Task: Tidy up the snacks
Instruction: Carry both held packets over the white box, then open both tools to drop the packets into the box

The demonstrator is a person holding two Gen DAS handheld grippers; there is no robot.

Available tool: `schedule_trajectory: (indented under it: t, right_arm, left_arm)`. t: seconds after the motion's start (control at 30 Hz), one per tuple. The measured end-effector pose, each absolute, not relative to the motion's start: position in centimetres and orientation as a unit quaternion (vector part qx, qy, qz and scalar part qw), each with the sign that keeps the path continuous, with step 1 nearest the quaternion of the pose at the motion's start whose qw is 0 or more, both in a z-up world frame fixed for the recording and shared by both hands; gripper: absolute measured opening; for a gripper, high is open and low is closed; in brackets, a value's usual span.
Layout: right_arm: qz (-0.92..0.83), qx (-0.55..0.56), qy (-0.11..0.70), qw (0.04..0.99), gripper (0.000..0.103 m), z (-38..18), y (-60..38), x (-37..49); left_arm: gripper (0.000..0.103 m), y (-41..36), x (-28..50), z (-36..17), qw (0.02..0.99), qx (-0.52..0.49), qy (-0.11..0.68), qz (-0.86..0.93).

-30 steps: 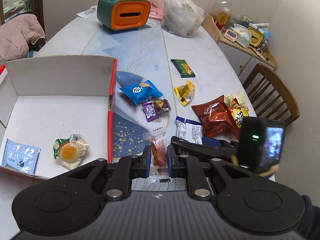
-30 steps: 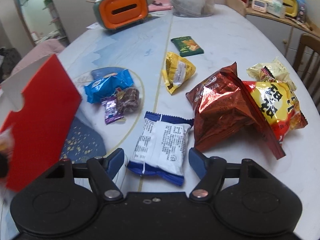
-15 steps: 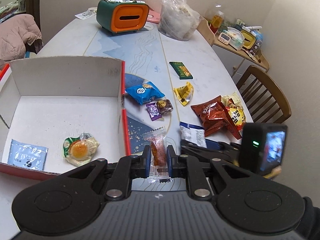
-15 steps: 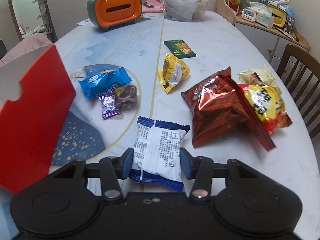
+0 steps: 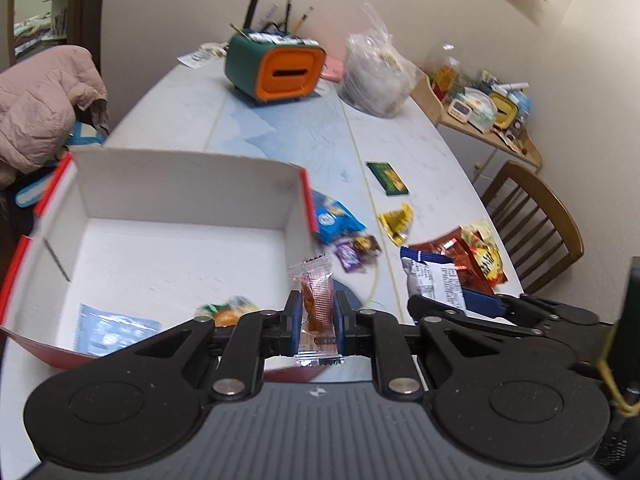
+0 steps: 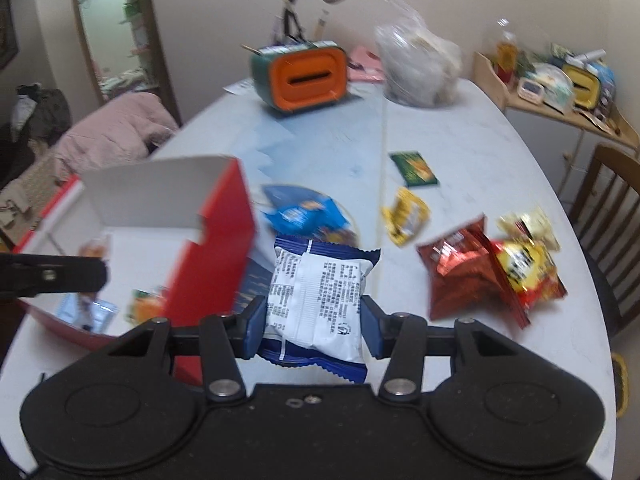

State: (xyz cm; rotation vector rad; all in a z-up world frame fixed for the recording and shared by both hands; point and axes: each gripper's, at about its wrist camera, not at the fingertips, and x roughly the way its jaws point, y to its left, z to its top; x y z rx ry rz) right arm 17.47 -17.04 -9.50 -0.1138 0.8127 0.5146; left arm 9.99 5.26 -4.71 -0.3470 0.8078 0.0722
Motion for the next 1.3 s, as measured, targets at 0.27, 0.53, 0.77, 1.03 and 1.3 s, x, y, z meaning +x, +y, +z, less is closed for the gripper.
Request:
schedule_trajectory:
  t: [0.27,0.53,0.77,1.03,1.3]
  right_arm:
    - [0.289,-0.076,0.360,0.884,0.047,-6.9,-11.8,16.0]
    - [0.325,-0.111,0.347,0.872,0.047,-6.5,-5.8,15.4]
    - [0.350,-0.135,0.367,0.851,0.047,-8.0,-1.2,16.8]
    - [0.359,-0.167,0.403,0.825,0.047,-11.0,2.7,17.8]
    - [0.360,-0.188,0.437,0.803,0.047,-13.3,4.3,18.6]
  left_arm:
    - [0.016,10.3,8.7,-3.8,0.909,-0.162,0.378,0.064]
    - [0.016,15.5,8.7,-4.2,0.907,-0.155,0.380,0.089]
    - [0.016,19.8,10.7,-6.5,0.892,-0.148,0.414,0.102]
    - [0.016,22.2,13.5,-9.5,0.874,-0.135,0.458,0.092]
    - [0.016,21.6,15.2,-12.1,0.855,-0.096,0.503,0.080]
